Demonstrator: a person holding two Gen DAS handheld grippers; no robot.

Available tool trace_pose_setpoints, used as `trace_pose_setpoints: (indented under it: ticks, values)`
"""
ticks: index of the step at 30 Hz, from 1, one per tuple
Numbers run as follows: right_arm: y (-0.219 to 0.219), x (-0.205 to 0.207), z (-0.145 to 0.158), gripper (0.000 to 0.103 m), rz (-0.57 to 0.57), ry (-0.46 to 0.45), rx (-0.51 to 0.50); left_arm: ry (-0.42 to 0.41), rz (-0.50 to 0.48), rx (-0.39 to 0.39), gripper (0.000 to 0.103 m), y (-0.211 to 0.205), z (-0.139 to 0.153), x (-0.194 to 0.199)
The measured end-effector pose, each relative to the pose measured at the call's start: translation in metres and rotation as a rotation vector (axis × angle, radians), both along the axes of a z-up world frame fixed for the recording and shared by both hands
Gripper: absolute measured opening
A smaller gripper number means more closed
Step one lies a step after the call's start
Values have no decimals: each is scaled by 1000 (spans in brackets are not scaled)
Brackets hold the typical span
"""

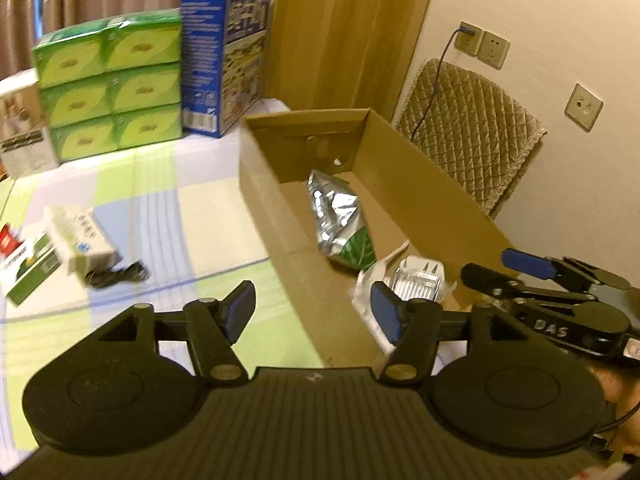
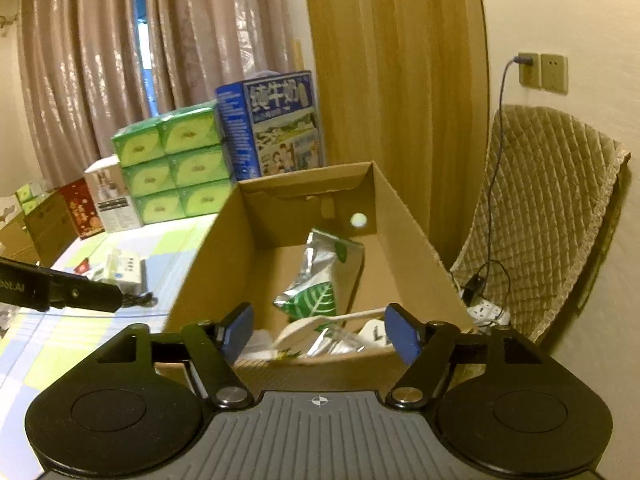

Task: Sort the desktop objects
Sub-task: 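Open the left tool to drop the bag while the right tool releases the spoon, then withdraw both open tools from the box toward the medicine boxes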

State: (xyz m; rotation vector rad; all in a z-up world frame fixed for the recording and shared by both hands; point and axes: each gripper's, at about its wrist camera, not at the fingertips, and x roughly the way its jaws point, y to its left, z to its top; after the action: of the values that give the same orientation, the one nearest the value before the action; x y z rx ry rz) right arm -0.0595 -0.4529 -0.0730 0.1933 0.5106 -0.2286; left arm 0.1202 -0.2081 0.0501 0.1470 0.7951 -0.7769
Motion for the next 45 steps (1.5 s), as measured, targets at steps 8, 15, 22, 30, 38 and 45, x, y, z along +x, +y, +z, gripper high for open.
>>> trace_pose_setpoints:
  ticks: [8,15,22,30,38,45]
  values:
    - [44,-3,13,85,80,-33,-5,-14,82,16,81,56,-5,-23]
    - [87,9,18,92,175,-39,-33,-21,184,46,90,117,-7,-23]
    - [123,29,14,96,281,-20,-70,-37,265,102,97,176,-13,-16]
    - [153,66,7,101,412,51,-68,-50,288,164,101,219,-25,-2]
    - [168,137,3,101,572,159,-137,-71,184,243,102,238,-36,37]
    - [171,219,-4,101,618,287,-102,-83,123,263,101,256,-36,101]
